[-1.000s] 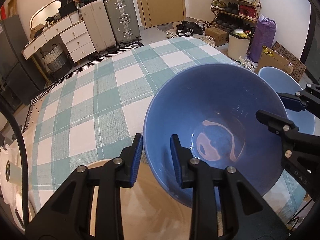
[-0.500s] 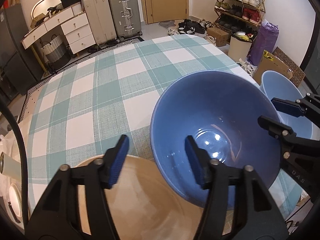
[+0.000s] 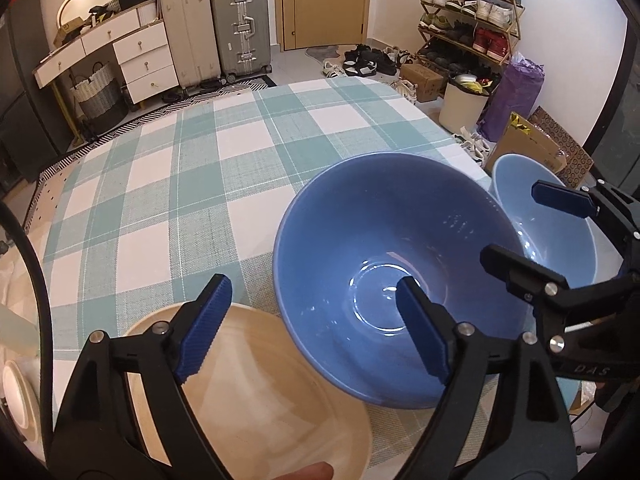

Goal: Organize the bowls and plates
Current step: 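Move both open grippers to the rim of the lighter blue bowl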

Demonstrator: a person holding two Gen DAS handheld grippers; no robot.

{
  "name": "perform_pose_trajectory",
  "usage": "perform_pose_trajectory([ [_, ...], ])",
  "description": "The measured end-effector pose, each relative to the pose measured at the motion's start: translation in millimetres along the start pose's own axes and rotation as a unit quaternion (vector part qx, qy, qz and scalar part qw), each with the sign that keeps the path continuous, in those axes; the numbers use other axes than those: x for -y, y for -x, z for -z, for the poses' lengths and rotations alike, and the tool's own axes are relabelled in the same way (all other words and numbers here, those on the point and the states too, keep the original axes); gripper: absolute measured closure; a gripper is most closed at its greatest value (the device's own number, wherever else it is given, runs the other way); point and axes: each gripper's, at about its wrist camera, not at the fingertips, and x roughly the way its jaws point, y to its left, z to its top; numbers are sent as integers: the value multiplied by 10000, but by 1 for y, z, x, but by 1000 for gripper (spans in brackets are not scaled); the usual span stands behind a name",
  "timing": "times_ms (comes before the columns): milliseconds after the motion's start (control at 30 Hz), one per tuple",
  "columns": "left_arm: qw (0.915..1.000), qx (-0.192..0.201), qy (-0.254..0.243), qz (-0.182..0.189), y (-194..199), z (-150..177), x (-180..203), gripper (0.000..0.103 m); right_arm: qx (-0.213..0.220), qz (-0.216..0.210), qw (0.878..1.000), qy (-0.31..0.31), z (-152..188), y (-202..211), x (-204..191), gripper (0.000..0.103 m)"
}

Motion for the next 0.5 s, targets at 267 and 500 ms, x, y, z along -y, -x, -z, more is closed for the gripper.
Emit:
perform_pose_trajectory([
  [267, 9998, 212, 11, 4, 24, 4, 10, 2, 231, -64, 9985, -493, 3, 27, 30, 5],
  [500, 9995, 298, -76, 105, 45, 10, 30, 2, 244, 1, 9969, -745, 16, 50, 59, 3],
])
